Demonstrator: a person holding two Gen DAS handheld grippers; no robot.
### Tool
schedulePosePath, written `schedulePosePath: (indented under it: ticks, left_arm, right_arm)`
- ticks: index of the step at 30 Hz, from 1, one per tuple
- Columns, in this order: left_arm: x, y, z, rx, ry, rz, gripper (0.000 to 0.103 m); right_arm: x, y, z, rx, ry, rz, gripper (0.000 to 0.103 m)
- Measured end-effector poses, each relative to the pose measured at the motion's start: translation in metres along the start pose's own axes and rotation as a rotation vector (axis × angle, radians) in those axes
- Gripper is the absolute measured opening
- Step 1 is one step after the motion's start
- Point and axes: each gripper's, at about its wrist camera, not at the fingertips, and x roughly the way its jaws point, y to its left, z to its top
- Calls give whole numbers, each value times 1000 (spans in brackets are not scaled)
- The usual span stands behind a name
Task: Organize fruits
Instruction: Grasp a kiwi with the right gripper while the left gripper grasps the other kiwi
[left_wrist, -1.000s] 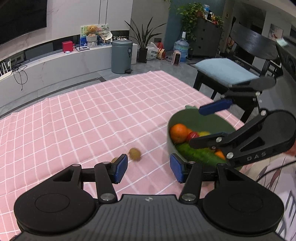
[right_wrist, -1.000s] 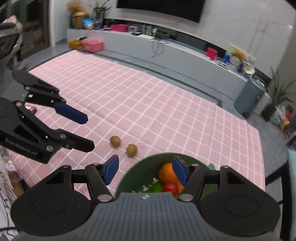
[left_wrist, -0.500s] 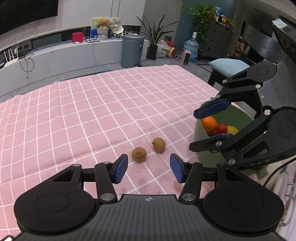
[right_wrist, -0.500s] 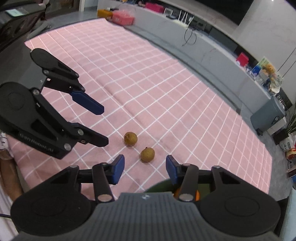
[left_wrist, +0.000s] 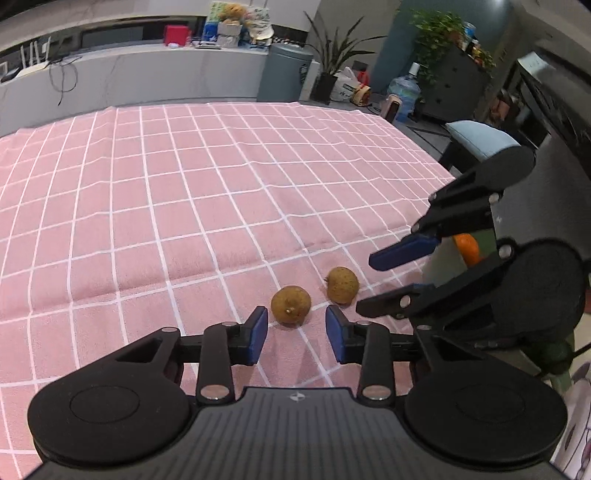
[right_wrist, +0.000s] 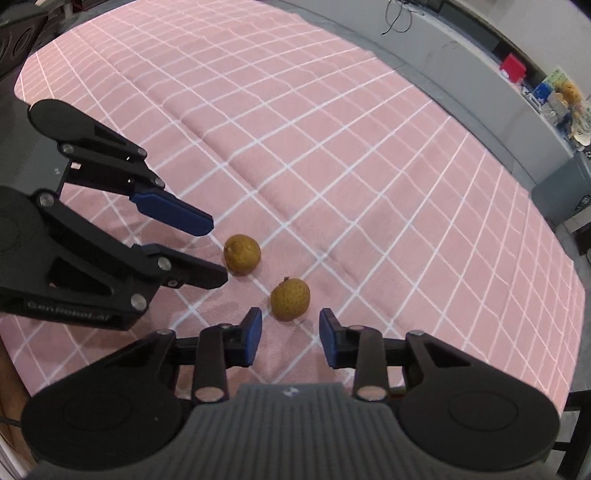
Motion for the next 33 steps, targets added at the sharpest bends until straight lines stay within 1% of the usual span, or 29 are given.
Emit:
schedulePosePath:
  ticks: [5, 9, 12, 14, 18, 20, 27, 33]
  left_arm:
    - [3, 2, 5, -31, 3, -25, 42]
    - [10, 1, 6, -26, 22, -14, 41]
    - [13, 3, 6, -44, 34, -16, 41]
    - [16, 4, 7, -47, 41, -16, 35]
    - [23, 2, 8, -38, 46, -13, 33]
    - [22, 2, 8, -34, 46, -17, 30]
    - [22, -1, 8, -28, 44, -7, 30]
    - [6, -7, 8, -30, 16, 3, 30]
  right_arm:
    - [10, -4, 2, -9, -4, 22, 30]
    - [17, -7, 4, -11, -7, 26, 28]
    - [21, -9, 4, -4, -8, 41, 22]
    - [23, -10, 4, 0, -13, 45, 22]
    - [23, -10, 4, 2, -17, 46, 22]
    - [23, -10, 3, 6, -20, 42, 22]
    - [22, -7, 3, 16, -19, 17, 22]
    - [2, -7, 4, 47, -51, 2, 22]
